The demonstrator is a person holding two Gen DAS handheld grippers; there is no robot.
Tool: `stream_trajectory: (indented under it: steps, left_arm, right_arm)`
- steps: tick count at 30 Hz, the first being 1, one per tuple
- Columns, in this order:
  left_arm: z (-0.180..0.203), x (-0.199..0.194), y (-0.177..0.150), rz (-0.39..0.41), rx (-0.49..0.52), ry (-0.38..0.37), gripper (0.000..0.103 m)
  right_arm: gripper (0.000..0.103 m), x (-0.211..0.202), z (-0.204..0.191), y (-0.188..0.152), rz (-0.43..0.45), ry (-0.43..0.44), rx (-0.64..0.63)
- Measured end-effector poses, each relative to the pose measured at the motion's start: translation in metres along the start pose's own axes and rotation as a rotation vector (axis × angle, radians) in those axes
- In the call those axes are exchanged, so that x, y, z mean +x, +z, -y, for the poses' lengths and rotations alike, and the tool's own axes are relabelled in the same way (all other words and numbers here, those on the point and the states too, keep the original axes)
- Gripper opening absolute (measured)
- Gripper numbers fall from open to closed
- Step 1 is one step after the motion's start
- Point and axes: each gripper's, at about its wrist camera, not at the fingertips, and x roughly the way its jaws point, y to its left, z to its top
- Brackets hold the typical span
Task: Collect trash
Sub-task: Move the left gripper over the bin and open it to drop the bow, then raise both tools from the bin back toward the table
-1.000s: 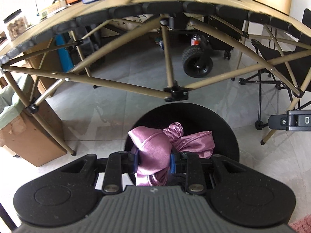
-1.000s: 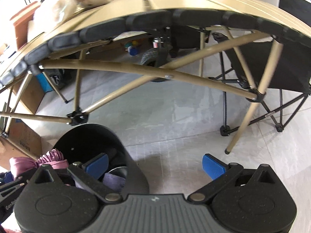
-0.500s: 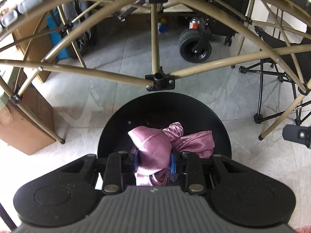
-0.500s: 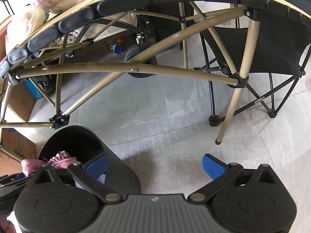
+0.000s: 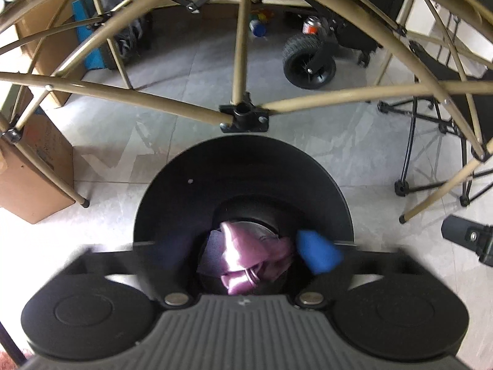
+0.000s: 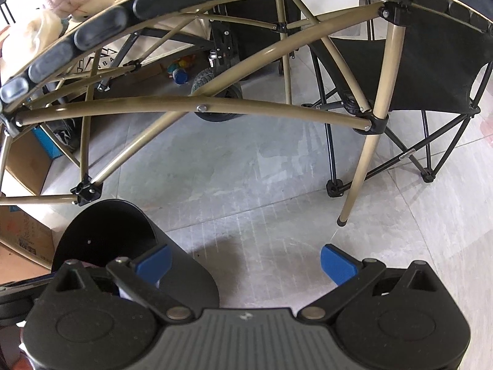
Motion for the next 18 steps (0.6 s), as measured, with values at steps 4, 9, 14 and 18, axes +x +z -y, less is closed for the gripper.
stream_trajectory:
  steps: [4,9,14,18]
  left_arm:
    - [0.0025,-0.0052,0.0003,0.013,0.013,-0.007,0.103]
    - [0.0041,-0.0072,0.0003,0.011,0.030,-0.010,0.103]
    - [0.0048,-0.0096,-0.0005,0.023,0.039,-0.013,0.103]
    - [0.0055,-0.0102,-0.0013,0.029,0.047,-0.009,0.103]
  right_arm:
    - [0.103,-0.0022,0.0018,0.0004,0.010,-0.004,0.005]
    - [0.103,-0.0036,0.0028,0.0007,0.015,-0.005,0.006]
    - [0.103,-0.0043,0.0020,0.0004,0.016,-0.005,0.005]
    - [0.103,-0.0046,0.0015,0.0006,0.018,-0.004,0.004]
